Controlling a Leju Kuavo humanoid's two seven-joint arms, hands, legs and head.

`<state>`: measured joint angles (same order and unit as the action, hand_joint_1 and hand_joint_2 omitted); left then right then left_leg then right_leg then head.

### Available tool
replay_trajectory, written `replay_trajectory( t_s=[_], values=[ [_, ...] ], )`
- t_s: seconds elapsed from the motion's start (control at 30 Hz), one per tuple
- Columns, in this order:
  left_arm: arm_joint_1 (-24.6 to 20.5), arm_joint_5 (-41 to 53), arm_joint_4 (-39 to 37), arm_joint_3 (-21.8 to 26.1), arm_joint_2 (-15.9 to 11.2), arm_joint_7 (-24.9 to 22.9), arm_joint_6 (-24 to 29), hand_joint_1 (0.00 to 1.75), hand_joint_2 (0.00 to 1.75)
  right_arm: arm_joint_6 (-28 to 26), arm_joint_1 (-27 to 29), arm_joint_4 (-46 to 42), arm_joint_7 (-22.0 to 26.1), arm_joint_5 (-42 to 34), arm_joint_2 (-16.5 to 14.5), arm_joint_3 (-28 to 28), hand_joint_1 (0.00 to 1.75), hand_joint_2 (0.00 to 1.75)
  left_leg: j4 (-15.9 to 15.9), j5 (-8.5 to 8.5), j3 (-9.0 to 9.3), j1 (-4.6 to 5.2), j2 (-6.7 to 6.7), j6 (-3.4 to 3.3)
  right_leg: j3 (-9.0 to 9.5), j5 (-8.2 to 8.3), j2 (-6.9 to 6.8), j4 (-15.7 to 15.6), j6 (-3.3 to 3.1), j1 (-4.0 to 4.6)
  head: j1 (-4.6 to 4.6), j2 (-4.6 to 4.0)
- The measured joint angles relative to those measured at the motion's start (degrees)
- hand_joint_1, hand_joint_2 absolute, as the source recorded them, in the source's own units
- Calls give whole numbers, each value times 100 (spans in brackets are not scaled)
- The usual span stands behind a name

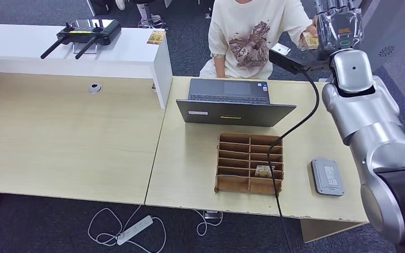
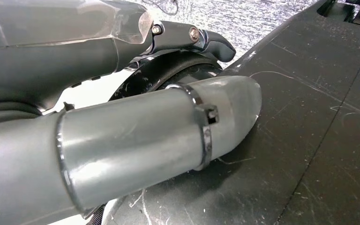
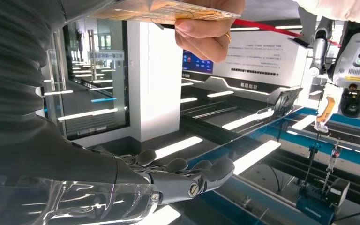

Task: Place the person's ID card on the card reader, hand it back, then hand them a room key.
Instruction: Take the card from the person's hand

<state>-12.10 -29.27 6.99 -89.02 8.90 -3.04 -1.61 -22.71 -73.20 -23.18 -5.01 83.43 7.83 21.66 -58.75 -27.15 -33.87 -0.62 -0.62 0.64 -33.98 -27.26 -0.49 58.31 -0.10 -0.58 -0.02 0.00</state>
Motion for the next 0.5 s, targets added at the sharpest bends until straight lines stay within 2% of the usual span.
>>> replay_trajectory(
  t_s=[0.43,0.5],
  values=[
    [-2,45,0,0,9,-10,-7,0,0,372,-162,224,-213,172,-20,127,0,175,0,0,2,0,1,0,0,0,1,0,0,0,0,0],
    [-2,69,1,0,9,-10,-10,0,0,402,-169,251,-220,171,-20,131,80,175,0,0,3,0,1,0,0,0,1,0,0,0,0,0]
  ],
)
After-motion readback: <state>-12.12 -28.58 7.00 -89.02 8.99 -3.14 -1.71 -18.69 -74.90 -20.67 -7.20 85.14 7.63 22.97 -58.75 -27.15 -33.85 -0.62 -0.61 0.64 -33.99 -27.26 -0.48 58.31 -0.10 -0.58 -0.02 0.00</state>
